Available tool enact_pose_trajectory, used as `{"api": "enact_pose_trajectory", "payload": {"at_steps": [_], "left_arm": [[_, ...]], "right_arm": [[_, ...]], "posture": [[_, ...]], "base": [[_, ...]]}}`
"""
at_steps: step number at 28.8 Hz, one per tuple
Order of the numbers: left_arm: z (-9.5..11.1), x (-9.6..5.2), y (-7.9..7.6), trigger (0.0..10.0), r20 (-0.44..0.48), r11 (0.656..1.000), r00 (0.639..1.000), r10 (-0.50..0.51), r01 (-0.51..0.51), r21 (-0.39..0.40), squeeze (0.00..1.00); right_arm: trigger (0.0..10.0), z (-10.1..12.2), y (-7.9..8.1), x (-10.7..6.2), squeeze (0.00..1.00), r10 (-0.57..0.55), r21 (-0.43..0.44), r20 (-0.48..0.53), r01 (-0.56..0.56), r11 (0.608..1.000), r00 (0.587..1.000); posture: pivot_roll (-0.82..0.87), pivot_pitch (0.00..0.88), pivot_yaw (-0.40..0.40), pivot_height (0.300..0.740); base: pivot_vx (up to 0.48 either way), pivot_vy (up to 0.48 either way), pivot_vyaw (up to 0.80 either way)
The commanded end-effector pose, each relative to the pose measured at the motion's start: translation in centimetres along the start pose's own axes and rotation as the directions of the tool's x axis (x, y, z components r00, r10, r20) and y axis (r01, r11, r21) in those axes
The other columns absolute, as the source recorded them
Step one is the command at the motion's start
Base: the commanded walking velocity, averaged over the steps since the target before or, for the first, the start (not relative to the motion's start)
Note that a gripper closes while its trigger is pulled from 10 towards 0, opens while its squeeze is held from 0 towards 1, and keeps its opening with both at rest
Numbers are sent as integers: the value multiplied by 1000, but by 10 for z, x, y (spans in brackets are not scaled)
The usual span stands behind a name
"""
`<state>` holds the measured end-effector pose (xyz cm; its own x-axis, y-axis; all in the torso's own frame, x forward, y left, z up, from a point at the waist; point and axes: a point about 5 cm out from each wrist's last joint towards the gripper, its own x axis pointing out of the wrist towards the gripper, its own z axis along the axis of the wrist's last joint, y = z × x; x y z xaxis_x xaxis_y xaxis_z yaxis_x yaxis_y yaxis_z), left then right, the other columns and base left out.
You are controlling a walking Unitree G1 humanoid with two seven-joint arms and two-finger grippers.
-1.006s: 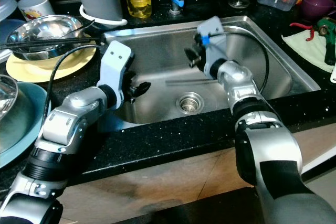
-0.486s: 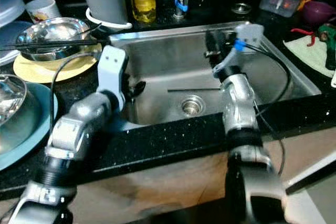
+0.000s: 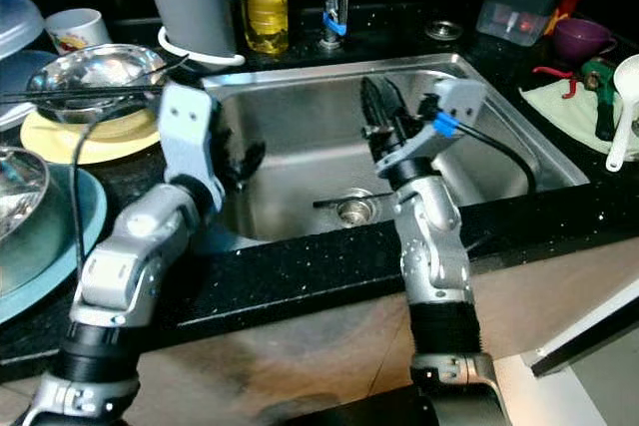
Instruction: Kitchen organization
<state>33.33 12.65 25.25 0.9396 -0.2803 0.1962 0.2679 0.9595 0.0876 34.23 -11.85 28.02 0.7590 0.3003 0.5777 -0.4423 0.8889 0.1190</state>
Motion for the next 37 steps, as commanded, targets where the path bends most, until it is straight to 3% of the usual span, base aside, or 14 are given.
{"api": "enact_pose_trajectory", "payload": {"at_steps": [1, 5, 19, 37], "left_arm": [[0, -2, 3, 10000, 6, 999, 999, 33, -33, -3, 0], [-7, -1, 8, 10000, -57, 997, 996, 70, -71, -17, 0], [-4, 1, -3, 10000, -25, 1000, 1000, 8, -8, -19, 0], [-10, -6, -4, 10000, -49, 999, 998, 34, -35, -29, 0]], "right_arm": [[10000, -2, 1, -6, 0, -7, -13, -19, 6, 1000, 1000], [10000, -8, 0, -17, 0, -19, -44, -62, 16, 999, 998], [10000, -9, 1, -37, 0, -95, -18, -95, 94, 995, 991], [10000, -11, 5, -39, 0, -54, -13, -148, 52, 999, 987]], "posture": [[-64, 136, -8, 740], [-68, 126, 7, 740], [-81, 129, 38, 740], [-88, 156, 11, 740]], "base": [[0, 0, 0], [0, 0, 0], [0, 0, 0], [0, 0, 0]]}}
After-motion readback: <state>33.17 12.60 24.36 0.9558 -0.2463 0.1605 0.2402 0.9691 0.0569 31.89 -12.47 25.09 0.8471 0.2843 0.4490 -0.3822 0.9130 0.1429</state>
